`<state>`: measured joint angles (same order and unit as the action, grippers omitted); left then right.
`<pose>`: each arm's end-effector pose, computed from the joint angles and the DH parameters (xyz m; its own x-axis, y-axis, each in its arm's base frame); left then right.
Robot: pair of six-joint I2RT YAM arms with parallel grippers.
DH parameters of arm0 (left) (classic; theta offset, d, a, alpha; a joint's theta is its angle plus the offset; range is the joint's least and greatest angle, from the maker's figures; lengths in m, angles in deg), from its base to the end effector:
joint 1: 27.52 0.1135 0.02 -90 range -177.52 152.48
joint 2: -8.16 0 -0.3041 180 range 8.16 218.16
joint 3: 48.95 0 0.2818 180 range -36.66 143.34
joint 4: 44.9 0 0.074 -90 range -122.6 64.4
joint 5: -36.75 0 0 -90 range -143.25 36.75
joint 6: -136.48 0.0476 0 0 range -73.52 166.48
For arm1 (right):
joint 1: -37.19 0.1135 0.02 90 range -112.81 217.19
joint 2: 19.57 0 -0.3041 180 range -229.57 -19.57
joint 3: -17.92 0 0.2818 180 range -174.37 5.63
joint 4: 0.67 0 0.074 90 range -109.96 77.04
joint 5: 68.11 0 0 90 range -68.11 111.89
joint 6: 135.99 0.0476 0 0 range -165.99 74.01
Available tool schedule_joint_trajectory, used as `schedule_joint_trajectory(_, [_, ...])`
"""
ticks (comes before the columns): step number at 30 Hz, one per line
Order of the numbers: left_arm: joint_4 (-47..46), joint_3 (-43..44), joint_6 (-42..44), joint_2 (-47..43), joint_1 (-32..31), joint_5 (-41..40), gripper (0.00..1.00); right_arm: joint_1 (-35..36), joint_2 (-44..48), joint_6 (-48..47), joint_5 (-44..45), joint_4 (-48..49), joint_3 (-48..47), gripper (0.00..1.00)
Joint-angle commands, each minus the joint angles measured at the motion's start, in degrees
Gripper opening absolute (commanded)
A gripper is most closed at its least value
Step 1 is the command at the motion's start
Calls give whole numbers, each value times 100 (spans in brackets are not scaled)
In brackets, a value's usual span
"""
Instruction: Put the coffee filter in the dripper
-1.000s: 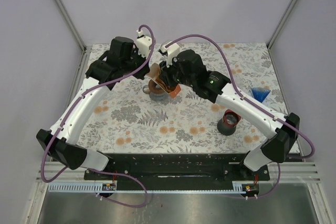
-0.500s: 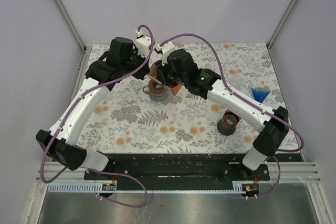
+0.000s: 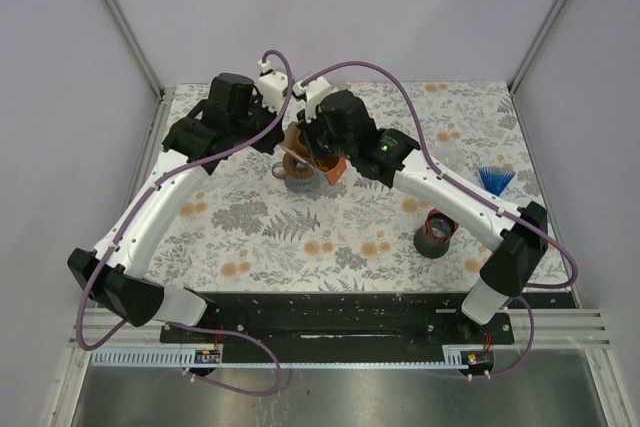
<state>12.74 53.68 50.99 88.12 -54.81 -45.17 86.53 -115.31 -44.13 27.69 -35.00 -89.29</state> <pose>0.2869 -0.1555 0.4521 -0.4640 0.3270 -0.8232 0.5946 0.8038 -0.0159 0.2893 0.3294 0.4250 -0.2755 -0.2712 -0.9222 -0.6855 0.7281 -0.0093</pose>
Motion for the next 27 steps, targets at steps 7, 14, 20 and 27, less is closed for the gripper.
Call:
schedule_joint_trajectory(7, [-254,45,164,19,-22,-386,0,14,952,-530,-431,210,-212,0])
schedule_joint_trajectory(14, [-175,316,147,204,153,-615,0,14,1461,-635,-782,77,-317,0])
schedule_joint_trajectory(20, [-26,712,-3,362,732,-272,0,5,1971,-740,-844,165,-361,0])
schedule_joint_trajectory(27, [10,1038,-293,511,1901,282,0,-3,2113,-1127,-291,51,-291,0])
